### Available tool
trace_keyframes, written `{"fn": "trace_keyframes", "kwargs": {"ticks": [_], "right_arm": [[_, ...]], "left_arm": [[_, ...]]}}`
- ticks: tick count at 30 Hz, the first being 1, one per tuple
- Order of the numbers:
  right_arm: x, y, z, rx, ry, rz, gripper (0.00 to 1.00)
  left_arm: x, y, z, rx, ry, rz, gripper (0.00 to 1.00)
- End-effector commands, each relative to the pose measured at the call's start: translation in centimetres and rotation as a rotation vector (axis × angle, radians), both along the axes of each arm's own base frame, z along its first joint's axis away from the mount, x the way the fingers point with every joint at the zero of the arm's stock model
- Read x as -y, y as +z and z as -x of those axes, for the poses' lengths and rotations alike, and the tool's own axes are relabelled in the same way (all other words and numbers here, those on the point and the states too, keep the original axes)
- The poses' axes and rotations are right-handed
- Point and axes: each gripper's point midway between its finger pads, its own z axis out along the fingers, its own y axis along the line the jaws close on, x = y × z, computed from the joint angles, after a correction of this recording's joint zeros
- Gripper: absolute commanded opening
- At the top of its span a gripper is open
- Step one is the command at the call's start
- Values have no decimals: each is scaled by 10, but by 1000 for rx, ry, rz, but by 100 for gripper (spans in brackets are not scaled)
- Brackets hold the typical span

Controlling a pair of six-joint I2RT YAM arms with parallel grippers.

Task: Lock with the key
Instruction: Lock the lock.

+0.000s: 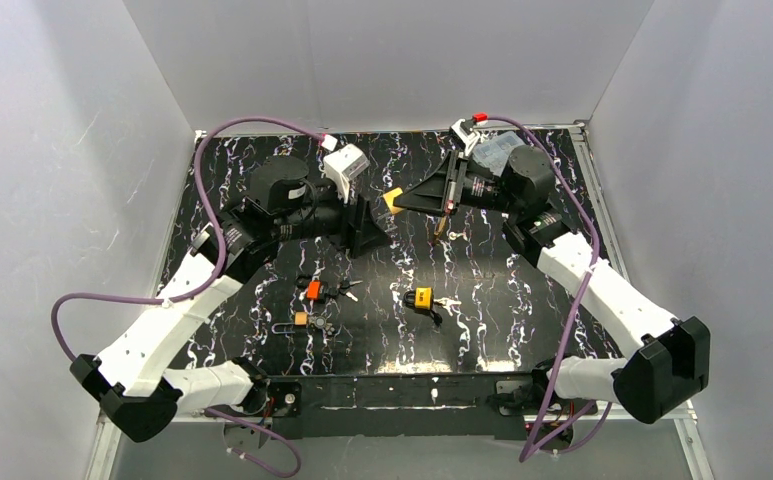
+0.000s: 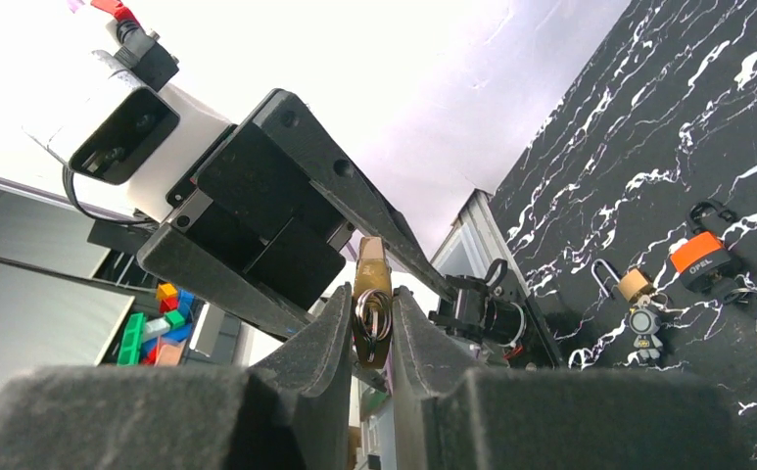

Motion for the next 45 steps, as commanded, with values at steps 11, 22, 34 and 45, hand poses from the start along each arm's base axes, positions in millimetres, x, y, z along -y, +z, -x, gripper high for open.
{"fn": "trace_keyframes", "kwargs": {"ticks": [11, 22, 34, 45], "right_arm": [[14, 39, 12, 157, -65, -98, 1], [18, 35, 16, 168, -78, -78, 1], [47, 25, 15, 414, -244, 139, 71], [52, 98, 85, 764, 1, -82, 75]], "left_arm": [[4, 45, 4, -19, 35, 212, 24], [14, 50, 3, -72, 28, 275, 0], [-3, 85, 35, -37, -85, 182, 0], [-7, 120, 79, -44, -273, 233, 0]]}}
